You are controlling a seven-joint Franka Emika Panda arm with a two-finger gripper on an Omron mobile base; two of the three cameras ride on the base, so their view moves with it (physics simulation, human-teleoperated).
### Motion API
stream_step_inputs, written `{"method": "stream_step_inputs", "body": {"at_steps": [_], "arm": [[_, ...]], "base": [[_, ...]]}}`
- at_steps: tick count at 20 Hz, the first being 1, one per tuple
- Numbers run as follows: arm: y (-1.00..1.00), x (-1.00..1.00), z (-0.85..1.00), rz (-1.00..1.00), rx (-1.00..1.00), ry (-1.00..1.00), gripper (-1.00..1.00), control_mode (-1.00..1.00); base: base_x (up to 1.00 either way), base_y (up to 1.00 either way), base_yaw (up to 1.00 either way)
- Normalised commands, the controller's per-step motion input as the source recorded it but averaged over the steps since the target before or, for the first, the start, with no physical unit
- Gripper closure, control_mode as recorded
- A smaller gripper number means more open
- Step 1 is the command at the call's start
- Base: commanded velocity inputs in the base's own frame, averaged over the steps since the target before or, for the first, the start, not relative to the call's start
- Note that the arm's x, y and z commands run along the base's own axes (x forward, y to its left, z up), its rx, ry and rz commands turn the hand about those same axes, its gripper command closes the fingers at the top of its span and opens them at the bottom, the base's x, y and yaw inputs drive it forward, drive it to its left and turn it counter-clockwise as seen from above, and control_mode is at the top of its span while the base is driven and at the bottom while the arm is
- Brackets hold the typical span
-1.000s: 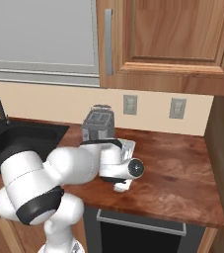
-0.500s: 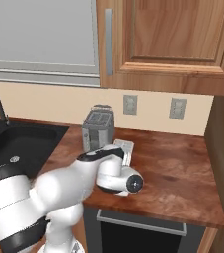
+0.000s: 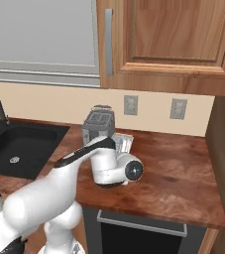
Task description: The ice cube tray has been filled with water. Take the tray and place it in the freezer to make ice. Close the freezer door after placing the tray.
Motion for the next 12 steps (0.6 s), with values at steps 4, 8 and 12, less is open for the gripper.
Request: {"method": "stream_step_inputs", "body": {"at_steps": [4, 8, 12], "arm": [[0.00, -0.38, 0.90, 0.00, 0.00, -0.07, 1.00, -1.00], [0.00, -0.63, 0.70, 0.00, -0.01, -0.08, 1.00, -1.00], [0.00, -0.84, 0.64, 0.00, -0.01, -0.04, 1.00, -1.00]], "base": [[0.00, 0.00, 0.00], [0.00, 0.00, 0.00], [0.00, 0.00, 0.00]]}}
